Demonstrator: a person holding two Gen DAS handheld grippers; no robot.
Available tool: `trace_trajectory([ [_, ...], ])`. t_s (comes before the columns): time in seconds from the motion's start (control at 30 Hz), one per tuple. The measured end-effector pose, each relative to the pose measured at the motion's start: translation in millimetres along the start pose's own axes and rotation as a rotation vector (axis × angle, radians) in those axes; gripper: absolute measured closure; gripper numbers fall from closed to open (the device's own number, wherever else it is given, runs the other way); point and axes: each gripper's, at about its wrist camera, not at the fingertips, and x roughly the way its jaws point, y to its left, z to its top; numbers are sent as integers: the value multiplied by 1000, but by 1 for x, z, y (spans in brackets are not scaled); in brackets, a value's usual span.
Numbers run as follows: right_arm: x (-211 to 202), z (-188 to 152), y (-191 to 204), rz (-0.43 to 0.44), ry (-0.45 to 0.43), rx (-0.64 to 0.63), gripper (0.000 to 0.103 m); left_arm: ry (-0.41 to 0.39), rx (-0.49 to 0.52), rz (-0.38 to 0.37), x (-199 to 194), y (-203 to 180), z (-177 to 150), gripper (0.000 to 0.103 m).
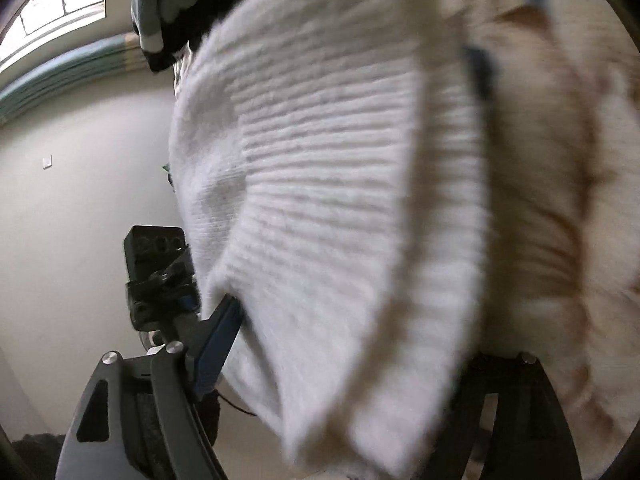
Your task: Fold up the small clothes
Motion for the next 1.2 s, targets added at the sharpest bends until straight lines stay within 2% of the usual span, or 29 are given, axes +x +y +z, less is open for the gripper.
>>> trace_trajectory([
  [0.03,4,1,3,-6,-9,-14,22,-18,12,-23,1,-4,-1,19],
  [0.07,7,2,7,-15,-24,-23,34,-41,32,-39,1,-10,-2,22],
  [0.1,5,-1,9,-13,-45,-11,46,-53,49,-40,2,-16,-4,29],
  [0.2,-3,-9,15,0,-116,19,59,-83,60,-41,-4,-26,-6,49],
  [0.23,-7,-12,16,0,-131,29,61,-97,59,-46,-9,-29,-7,57],
  [0.27,-12,-15,18,4,-149,37,63,-101,60,-52,-16,-28,-8,59],
  [0.53,-56,-37,52,11,-212,11,65,-111,110,-92,-41,-75,5,61],
  [0.67,-88,-34,82,27,-253,-5,65,-132,171,-82,-58,-134,36,61],
  [0.77,-116,-13,113,41,-290,-21,65,-145,215,-69,-66,-176,68,61],
  [0.87,-141,23,139,58,-327,-29,65,-158,268,-50,-69,-216,113,61],
  [0.97,-155,73,157,79,-363,-30,65,-165,312,-26,-57,-248,167,61],
  [1.1,-158,149,166,81,-382,-14,65,-157,337,22,-35,-251,242,61],
  [1.2,-156,202,159,54,-371,-4,65,-140,333,65,-14,-234,282,61],
])
